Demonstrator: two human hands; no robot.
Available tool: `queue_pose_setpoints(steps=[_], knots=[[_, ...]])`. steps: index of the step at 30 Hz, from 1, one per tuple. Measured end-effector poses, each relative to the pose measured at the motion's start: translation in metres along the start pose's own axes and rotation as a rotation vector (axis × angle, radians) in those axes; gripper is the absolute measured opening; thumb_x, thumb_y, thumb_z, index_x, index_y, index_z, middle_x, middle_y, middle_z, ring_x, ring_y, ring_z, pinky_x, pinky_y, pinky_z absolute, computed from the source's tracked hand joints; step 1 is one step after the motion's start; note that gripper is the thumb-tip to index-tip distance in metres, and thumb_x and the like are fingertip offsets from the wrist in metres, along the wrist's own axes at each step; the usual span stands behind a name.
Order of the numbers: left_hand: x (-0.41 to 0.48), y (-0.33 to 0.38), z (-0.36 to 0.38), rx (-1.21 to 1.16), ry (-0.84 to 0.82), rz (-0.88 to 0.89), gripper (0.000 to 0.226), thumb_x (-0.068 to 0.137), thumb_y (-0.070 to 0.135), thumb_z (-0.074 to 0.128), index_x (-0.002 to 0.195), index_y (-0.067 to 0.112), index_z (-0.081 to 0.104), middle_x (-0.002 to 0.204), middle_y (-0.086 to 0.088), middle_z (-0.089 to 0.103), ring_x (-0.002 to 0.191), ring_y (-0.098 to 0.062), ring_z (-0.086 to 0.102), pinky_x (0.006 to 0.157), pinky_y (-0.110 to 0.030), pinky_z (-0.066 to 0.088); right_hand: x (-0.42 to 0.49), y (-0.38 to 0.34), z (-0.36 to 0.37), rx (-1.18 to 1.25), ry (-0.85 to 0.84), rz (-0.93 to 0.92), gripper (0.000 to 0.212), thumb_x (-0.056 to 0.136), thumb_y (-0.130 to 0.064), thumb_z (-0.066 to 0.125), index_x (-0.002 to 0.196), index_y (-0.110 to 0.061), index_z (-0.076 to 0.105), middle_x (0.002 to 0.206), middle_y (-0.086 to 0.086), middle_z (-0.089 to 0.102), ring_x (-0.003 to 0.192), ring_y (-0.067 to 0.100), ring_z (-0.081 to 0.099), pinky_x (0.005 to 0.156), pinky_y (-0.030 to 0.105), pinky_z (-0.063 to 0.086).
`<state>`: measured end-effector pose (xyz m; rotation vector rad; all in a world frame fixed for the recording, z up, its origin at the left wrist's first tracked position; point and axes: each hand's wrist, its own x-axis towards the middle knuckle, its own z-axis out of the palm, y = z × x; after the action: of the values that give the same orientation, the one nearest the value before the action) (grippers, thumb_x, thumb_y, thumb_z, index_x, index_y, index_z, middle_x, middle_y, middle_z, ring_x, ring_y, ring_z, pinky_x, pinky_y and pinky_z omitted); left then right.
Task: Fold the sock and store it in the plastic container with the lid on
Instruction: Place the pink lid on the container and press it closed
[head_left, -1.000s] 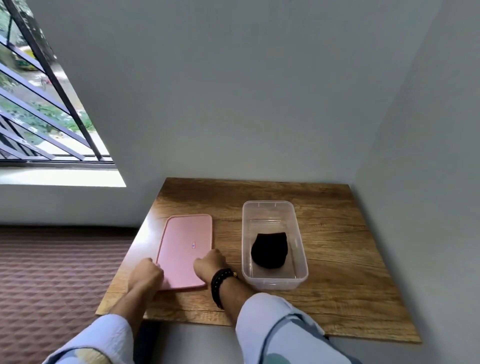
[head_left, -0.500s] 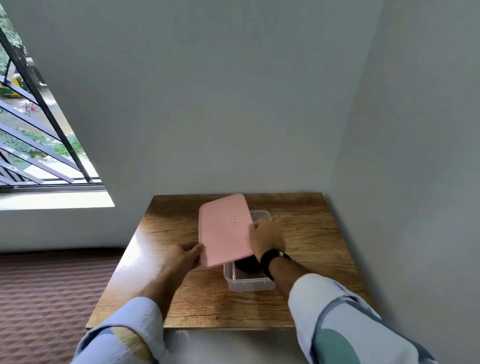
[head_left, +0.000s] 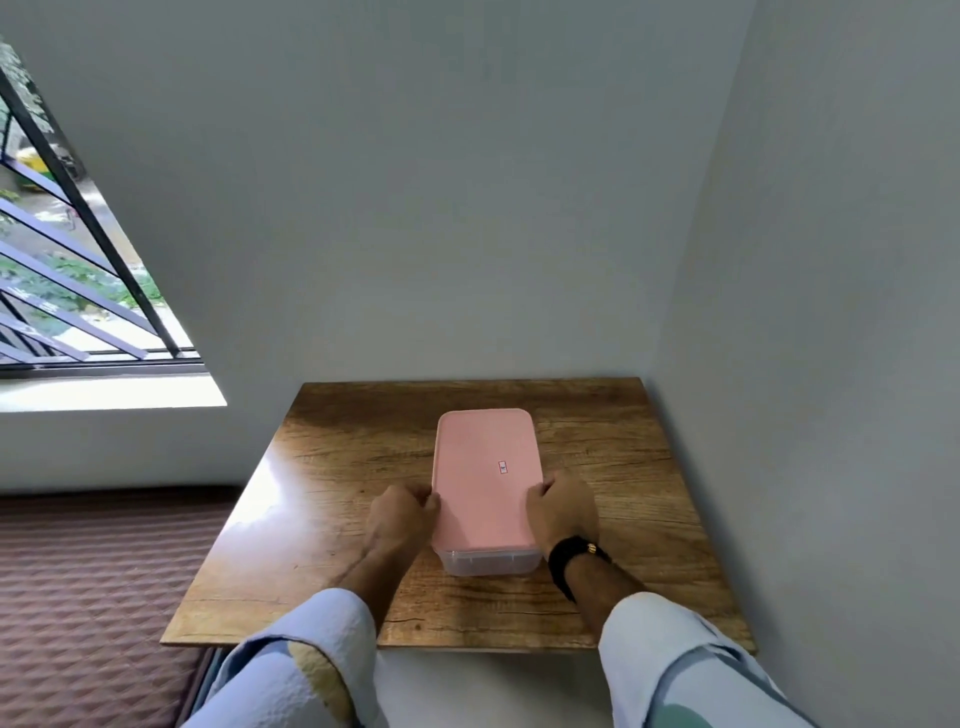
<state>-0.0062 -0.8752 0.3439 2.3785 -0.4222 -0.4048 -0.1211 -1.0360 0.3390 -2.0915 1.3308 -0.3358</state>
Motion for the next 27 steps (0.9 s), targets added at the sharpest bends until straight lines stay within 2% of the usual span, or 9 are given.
queue_pose_setpoints(steps=[4, 8, 12, 17, 21, 24, 27], knots=[[-0.001, 0.003, 0.004, 0.035, 0.041, 0.001, 0.029, 0.103, 0.033, 0.056, 0.104, 0.018, 0.080, 0.100, -0.002, 0.080, 0.086, -0.018, 0.077, 0.079, -0.042, 0.068, 0.002, -0.001, 0.006, 0.019, -0.057, -0.051, 0.021, 0.100, -0.027, 0.043, 0.111, -0.017, 0.057, 0.109, 0.006, 0.069, 0.095, 0.025, 0.067, 0.079, 0.041, 0.059], [-0.005, 0.007, 0.010, 0.067, 0.108, -0.003, 0.034, 0.107, 0.037, 0.046, 0.109, 0.015, 0.072, 0.101, -0.005, 0.077, 0.088, -0.024, 0.074, 0.083, -0.046, 0.066, 0.002, 0.006, 0.013, -0.030, -0.072, -0.097, 0.025, 0.103, -0.026, 0.036, 0.123, -0.017, 0.050, 0.112, 0.008, 0.068, 0.089, 0.023, 0.062, 0.074, 0.036, 0.054], [-0.008, 0.013, 0.020, 0.062, 0.070, -0.083, 0.035, 0.108, 0.038, 0.036, 0.117, 0.015, 0.060, 0.110, -0.007, 0.071, 0.095, -0.026, 0.071, 0.089, -0.049, 0.063, -0.002, 0.011, 0.018, -0.029, -0.102, -0.108, 0.030, 0.106, -0.027, 0.032, 0.130, -0.017, 0.046, 0.110, 0.008, 0.071, 0.093, 0.027, 0.069, 0.082, 0.044, 0.060], [-0.004, 0.020, 0.027, -0.056, 0.071, -0.132, 0.037, 0.106, 0.037, 0.035, 0.131, 0.016, 0.052, 0.119, -0.009, 0.070, 0.099, -0.029, 0.070, 0.092, -0.050, 0.062, 0.001, 0.014, 0.019, -0.007, -0.093, -0.113, 0.031, 0.109, -0.035, 0.028, 0.126, -0.019, 0.047, 0.097, 0.003, 0.071, 0.083, 0.022, 0.068, 0.076, 0.043, 0.061], [0.019, 0.020, 0.023, -0.114, 0.018, -0.194, 0.049, 0.107, 0.050, 0.032, 0.127, 0.013, 0.058, 0.114, -0.012, 0.071, 0.100, -0.031, 0.071, 0.095, -0.050, 0.061, 0.004, 0.018, 0.022, -0.001, -0.104, -0.110, 0.030, 0.109, -0.039, 0.026, 0.122, -0.023, 0.047, 0.091, 0.001, 0.070, 0.079, 0.019, 0.066, 0.073, 0.042, 0.060], [0.053, 0.027, 0.018, -0.201, -0.014, -0.190, 0.050, 0.108, 0.046, 0.035, 0.126, 0.007, 0.060, 0.103, -0.008, 0.070, 0.092, -0.026, 0.069, 0.088, -0.044, 0.062, 0.008, 0.023, 0.026, -0.022, -0.113, -0.129, 0.028, 0.108, -0.041, 0.025, 0.116, -0.025, 0.046, 0.083, -0.003, 0.067, 0.071, 0.015, 0.064, 0.067, 0.038, 0.059], [0.083, 0.027, 0.024, -0.199, 0.036, -0.179, 0.053, 0.108, 0.046, 0.033, 0.128, 0.004, 0.059, 0.116, -0.016, 0.070, 0.098, -0.030, 0.066, 0.087, -0.043, 0.057, 0.019, 0.023, 0.027, -0.050, -0.157, -0.167, 0.027, 0.105, -0.041, 0.026, 0.107, -0.026, 0.049, 0.079, -0.004, 0.065, 0.068, 0.014, 0.062, 0.066, 0.038, 0.058]])
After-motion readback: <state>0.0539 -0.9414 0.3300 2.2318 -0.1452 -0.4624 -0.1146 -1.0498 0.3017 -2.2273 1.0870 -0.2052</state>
